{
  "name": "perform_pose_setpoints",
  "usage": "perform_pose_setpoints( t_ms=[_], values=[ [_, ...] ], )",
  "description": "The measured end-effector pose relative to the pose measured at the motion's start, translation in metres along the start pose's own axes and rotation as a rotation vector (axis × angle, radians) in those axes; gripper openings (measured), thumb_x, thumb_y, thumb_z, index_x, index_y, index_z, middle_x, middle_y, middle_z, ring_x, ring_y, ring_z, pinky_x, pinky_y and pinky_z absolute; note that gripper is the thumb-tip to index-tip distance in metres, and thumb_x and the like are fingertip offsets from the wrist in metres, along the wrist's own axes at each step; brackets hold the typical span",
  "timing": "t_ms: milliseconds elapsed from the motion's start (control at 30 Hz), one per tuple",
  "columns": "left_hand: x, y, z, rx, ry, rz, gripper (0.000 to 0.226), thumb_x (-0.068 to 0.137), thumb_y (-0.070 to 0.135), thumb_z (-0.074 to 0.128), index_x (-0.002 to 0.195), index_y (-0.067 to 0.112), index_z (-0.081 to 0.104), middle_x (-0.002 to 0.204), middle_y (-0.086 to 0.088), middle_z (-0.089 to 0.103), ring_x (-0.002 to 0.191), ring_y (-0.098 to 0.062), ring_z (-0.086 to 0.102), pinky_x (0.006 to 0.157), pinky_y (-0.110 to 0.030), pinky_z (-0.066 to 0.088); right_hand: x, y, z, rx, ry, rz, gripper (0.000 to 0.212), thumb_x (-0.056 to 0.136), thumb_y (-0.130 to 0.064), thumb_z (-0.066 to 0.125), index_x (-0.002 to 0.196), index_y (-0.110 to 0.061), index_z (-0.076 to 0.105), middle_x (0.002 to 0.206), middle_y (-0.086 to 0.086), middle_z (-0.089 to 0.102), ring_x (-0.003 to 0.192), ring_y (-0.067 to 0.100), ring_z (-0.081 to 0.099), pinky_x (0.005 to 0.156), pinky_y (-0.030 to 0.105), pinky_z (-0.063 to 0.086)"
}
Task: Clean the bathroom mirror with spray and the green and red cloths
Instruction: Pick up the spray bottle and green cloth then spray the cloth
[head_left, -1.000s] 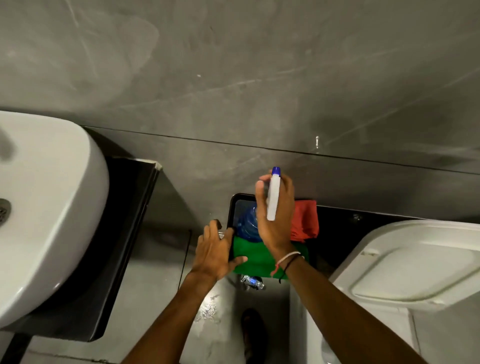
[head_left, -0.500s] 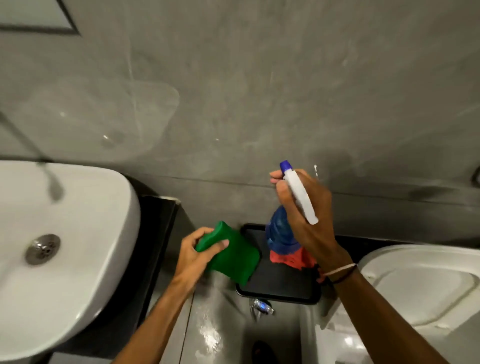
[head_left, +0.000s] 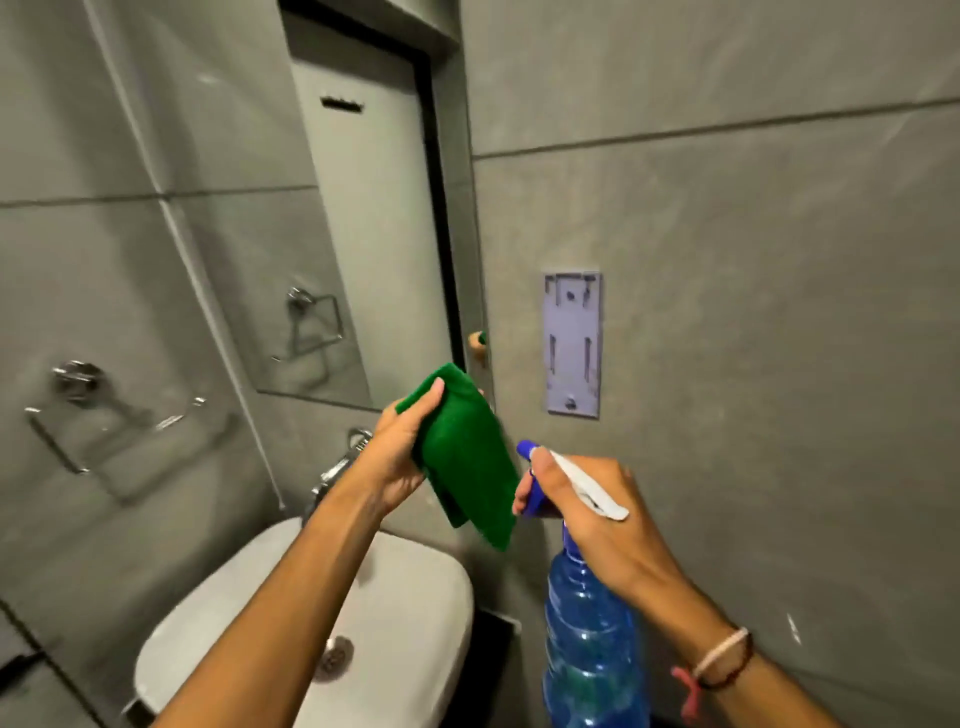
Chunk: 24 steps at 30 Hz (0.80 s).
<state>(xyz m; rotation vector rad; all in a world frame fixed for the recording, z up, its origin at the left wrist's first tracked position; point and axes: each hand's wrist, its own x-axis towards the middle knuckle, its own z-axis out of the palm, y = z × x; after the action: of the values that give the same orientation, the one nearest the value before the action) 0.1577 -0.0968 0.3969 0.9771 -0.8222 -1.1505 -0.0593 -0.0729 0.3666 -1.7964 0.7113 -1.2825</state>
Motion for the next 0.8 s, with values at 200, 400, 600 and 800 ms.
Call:
perform_pose_setpoints(
  t_ms=[200,400,600,800],
  values=[
    [-0.012,0.085,-0.019,-0.017,-0.092,0.023,0.052,0.102,0.034,0.055,0.135,-0.007,0.059,0.136,-0.025,0.065,0.128,-0.037,0.061,0.104,-0.046,0.054,0.024,-0.056,0.038,-0.023,-0.071,0.001,0.068,0.078,-0.084,0.053,0.06,-0.02,0.069,0.055,0.002,0.07,0.05,0.014,0.07,0.055,0.027,0.058],
    [-0.029,0.126,-0.036,0.084,-0.175,0.018,0.057,0.103,0.042,0.049,0.133,-0.005,0.062,0.138,-0.022,0.065,0.134,-0.035,0.057,0.117,-0.049,0.042,0.036,-0.088,0.064,0.039,-0.117,-0.021,0.052,0.082,-0.063,0.059,0.065,-0.015,0.072,0.06,0.002,0.072,0.056,0.012,0.07,0.059,0.027,0.062],
    [-0.036,0.135,-0.046,0.093,-0.236,0.021,0.056,0.102,0.044,0.052,0.131,-0.002,0.064,0.138,-0.019,0.066,0.131,-0.032,0.061,0.11,-0.045,0.05,0.035,-0.101,0.076,-0.003,-0.074,-0.051,0.051,0.086,-0.058,0.061,0.065,-0.014,0.073,0.062,0.004,0.075,0.057,0.012,0.072,0.06,0.025,0.061],
    [-0.039,0.137,-0.049,0.119,-0.265,0.022,0.056,0.101,0.045,0.053,0.131,-0.001,0.065,0.139,-0.018,0.065,0.131,-0.032,0.061,0.109,-0.043,0.051,0.032,-0.105,0.077,-0.053,-0.055,-0.029,0.051,0.088,-0.057,0.062,0.065,-0.013,0.072,0.061,0.004,0.074,0.053,0.011,0.07,0.054,0.026,0.059]
  ],
)
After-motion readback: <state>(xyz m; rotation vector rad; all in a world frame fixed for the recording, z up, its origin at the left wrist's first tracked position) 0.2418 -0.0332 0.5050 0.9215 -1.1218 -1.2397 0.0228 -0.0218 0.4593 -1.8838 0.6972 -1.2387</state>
